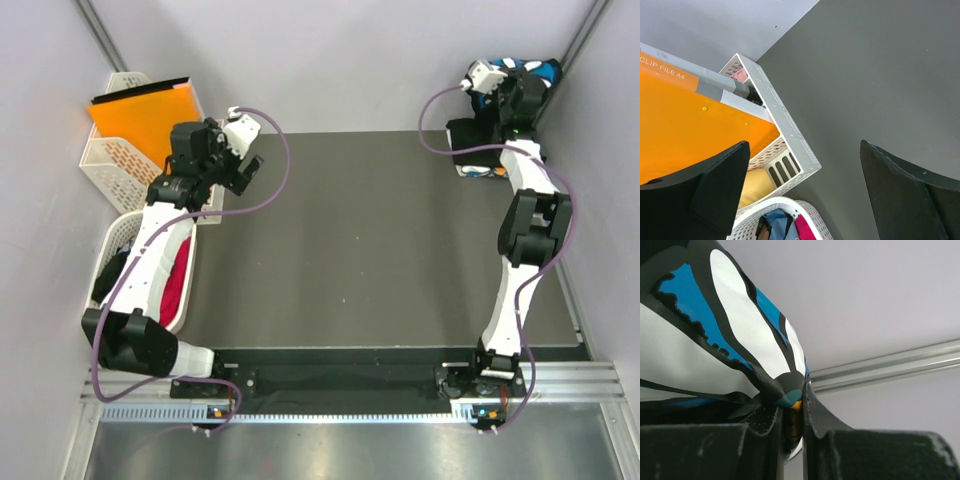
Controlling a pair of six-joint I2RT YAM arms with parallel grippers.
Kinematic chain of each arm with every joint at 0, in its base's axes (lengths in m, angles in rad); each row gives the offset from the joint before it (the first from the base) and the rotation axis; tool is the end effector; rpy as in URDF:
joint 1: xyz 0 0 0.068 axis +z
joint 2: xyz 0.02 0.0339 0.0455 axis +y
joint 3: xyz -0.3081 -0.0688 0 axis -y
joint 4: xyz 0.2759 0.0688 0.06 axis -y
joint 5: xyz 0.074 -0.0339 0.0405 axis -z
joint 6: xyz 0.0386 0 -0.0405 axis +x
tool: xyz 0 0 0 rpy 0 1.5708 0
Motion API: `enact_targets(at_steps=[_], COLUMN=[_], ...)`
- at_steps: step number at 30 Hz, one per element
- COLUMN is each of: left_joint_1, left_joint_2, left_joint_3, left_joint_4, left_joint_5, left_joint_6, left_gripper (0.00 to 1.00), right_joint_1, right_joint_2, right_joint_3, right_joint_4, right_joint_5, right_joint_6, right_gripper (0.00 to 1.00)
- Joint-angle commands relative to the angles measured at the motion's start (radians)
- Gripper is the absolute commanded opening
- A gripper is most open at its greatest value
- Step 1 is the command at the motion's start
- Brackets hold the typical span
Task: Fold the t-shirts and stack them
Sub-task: Put the neatly folded tshirt into the corner of the board with the right arm
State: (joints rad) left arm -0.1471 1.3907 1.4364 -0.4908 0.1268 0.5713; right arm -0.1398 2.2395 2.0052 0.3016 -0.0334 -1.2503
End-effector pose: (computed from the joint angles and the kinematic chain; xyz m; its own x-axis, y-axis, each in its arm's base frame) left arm 0.3347 -0.0545 0.4408 -0.2186 0.5746 -0.7887 0.4476 0.7772 0.4422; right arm 0.5999 -0.0831 0.3571 -0.0799 -0.9467 -0.3122 0.0967 0.3044 -0.9476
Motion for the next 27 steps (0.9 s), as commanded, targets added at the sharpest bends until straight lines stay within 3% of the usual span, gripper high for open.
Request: enact_targets(at_steps=[1, 6, 11, 21, 27], left_joint_1=[-0.006, -0.012, -0.016, -0.019, -0.02], left_joint_2=[-0.007, 0.008, 0.033, 0.071, 0.077], left_joint_3=[0.038, 0.039, 0.048, 0.05, 0.058], left_joint_4=[0.023, 0.021, 0.021, 0.024, 0.024], left_joint_5=[0.005, -0.001, -0.007, -0.004, -0.018], left_joint_6=[0.001, 0.007, 0.015, 0.024, 0.061], left_gripper=[0.95, 0.95, 0.95, 0.95, 0.95], right_joint_1=[0.009, 0.009, 0.016, 0.022, 0.023], right_joint_2=[-0.06, 0.005, 0.066, 0.097, 0.066], right_joint_3=[0.093, 0.061, 0.047, -0.343, -0.431], right_joint_4=[0.223, 0.394, 0.438, 0.415, 0.306], right_joint_5=[-0.025, 0.029, 0.078, 0.009, 0.027], right_joint_6=[0.095, 0.167, 0.215, 0.0, -0.064], right_gripper=[0.0, 0.0, 0.0, 0.0, 0.0])
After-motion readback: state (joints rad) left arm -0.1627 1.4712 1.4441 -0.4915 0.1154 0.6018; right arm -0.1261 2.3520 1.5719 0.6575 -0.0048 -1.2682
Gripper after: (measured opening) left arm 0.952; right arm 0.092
